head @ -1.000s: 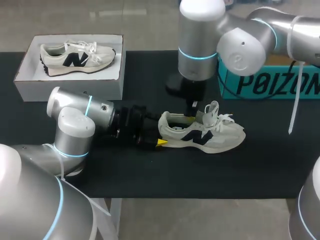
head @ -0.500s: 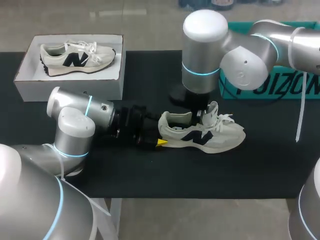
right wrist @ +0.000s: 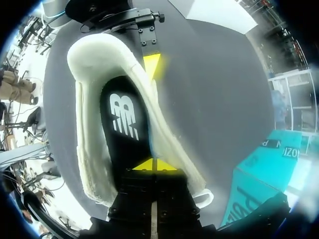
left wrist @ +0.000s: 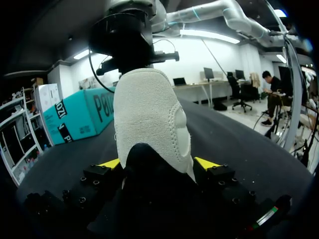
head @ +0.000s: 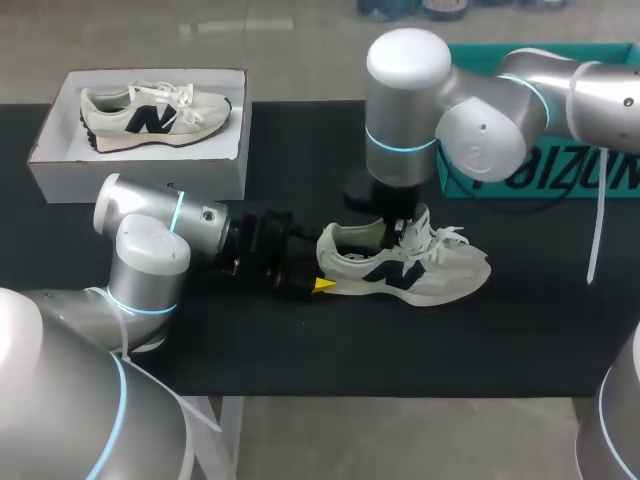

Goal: Take the shoe out of the shoebox, open the shoe tongue, remove and reinsert the insole, then place the shoe into the shoebox

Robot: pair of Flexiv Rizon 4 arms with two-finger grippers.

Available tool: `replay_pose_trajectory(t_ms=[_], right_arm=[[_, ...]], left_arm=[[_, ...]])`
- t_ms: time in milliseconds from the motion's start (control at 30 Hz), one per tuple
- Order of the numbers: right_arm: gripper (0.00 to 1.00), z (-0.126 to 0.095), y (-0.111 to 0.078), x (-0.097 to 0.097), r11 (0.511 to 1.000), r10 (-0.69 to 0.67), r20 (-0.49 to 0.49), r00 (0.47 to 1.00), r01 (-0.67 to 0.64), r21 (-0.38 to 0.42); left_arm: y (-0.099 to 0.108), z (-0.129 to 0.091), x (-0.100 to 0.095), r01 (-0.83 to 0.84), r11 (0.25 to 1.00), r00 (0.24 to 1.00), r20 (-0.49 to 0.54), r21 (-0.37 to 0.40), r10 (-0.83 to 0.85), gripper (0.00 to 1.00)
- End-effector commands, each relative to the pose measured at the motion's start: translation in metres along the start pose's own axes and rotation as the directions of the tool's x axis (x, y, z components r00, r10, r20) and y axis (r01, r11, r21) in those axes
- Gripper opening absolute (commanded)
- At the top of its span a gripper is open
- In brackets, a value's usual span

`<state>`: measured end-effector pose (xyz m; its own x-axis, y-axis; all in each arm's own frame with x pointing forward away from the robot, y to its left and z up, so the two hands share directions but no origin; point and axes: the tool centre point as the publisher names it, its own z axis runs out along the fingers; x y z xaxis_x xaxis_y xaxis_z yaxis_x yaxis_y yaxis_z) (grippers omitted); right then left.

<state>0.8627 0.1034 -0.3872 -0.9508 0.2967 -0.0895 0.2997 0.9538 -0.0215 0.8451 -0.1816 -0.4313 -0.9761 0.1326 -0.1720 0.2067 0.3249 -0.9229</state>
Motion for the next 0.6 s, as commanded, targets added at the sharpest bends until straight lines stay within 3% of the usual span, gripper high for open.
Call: replay_pose_trajectory(t_ms=[33, 333, 467, 600], right_arm=[[0.0, 0.009, 0.009, -0.006, 1.0, 0.003, -0.016, 1.0, -0.003, 0.017], [0.0, 0.017, 0.007, -0.006, 0.999, 0.017, -0.046, 0.999, -0.015, 0.047], [0.3, 0.019, 0.007, -0.004, 0.999, 0.021, -0.052, 0.998, -0.018, 0.051], [0.39, 0.019, 0.007, -0.003, 0.998, 0.026, -0.057, 0.998, -0.023, 0.053]], left_arm=[[0.003, 0.004, 0.0, -0.001, 1.0, 1.0, 0.0, -0.003, 0.001, 0.0], [0.003, 0.004, 0.0, -0.001, 1.0, 1.0, 0.0, -0.003, 0.001, 0.0], [0.003, 0.004, 0.0, -0.001, 1.0, 1.0, 0.0, -0.003, 0.001, 0.0], [0.003, 0.004, 0.0, -0.001, 1.0, 1.0, 0.0, -0.003, 0.001, 0.0]])
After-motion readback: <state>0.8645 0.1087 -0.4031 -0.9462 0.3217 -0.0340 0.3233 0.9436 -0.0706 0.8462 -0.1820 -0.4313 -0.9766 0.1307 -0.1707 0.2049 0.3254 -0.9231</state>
